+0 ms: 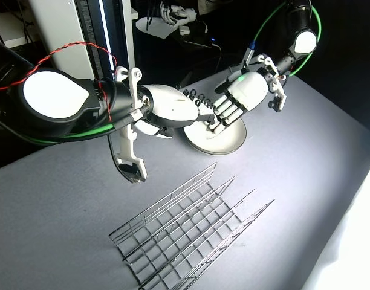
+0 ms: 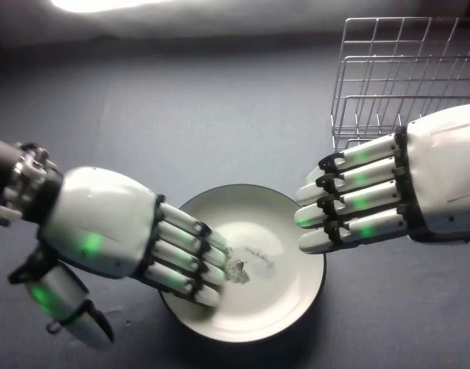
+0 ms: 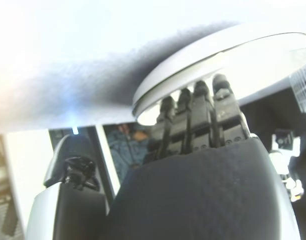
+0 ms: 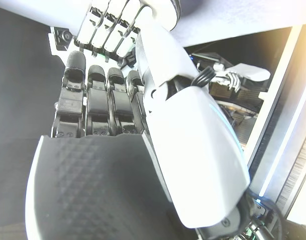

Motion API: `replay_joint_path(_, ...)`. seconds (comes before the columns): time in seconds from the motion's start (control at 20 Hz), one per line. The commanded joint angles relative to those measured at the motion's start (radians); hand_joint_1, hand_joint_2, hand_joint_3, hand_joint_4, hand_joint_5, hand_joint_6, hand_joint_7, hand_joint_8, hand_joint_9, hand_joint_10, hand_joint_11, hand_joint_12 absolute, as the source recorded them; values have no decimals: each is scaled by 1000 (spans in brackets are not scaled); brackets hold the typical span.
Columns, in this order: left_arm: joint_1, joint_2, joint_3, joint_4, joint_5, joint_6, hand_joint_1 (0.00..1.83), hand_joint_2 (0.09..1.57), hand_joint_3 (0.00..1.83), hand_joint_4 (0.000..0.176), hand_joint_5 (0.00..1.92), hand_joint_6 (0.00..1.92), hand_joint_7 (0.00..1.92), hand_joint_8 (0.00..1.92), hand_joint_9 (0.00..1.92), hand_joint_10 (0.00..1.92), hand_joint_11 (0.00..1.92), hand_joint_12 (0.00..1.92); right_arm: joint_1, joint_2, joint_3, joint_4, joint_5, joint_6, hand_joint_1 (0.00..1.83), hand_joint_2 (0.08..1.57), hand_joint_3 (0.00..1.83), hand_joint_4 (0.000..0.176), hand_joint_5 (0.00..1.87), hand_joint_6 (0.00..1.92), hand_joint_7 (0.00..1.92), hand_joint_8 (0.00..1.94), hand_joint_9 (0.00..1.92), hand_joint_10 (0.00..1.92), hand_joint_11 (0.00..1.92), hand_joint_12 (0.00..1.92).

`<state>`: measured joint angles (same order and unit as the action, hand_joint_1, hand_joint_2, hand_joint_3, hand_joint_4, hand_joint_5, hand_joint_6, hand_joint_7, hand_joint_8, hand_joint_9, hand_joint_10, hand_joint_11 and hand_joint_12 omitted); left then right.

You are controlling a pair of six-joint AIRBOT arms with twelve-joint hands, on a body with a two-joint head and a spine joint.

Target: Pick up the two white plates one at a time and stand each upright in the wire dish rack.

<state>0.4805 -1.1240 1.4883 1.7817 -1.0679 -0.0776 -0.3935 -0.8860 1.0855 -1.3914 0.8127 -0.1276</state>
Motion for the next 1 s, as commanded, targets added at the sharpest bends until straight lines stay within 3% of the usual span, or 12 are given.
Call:
replay_joint_path(0.0, -16, 15, 3, -52, -33, -9, 0, 1250, 0, 0, 125, 10, 63, 8, 24, 9, 36, 17, 3, 6, 1, 67, 59, 1, 1357, 1251, 0, 0, 37, 1, 0, 0, 2, 0, 0, 476)
replay_joint_path(0.1, -40, 29, 7, -52, -36, -28, 0, 1254, 2, 0, 100, 0, 34, 0, 1, 0, 4, 2, 3, 8, 1, 67, 61, 1, 1382, 1205, 0, 0, 74, 9, 46, 7, 37, 9, 0, 555)
replay_joint_path(0.4, -58, 31, 12, -27, -40, -99, 0, 1251, 0, 0, 113, 15, 47, 14, 0, 0, 4, 2, 3, 18, 0, 67, 64, 1, 1448, 1215, 0, 0, 74, 2, 46, 4, 29, 5, 0, 506)
replay_joint_path(0.45, -55, 30, 8, -11, -40, -104, 0, 1250, 0, 0, 108, 12, 47, 13, 0, 0, 7, 3, 3, 19, 0, 67, 64, 1, 1439, 1230, 0, 0, 57, 1, 26, 3, 8, 3, 0, 436)
replay_joint_path(0.95, -19, -7, 55, 31, -14, -105, 0, 1249, 0, 0, 124, 0, 52, 0, 3, 0, 6, 10, 3, 22, 0, 74, 65, 1, 1419, 1174, 0, 0, 57, 2, 0, 0, 0, 0, 0, 458)
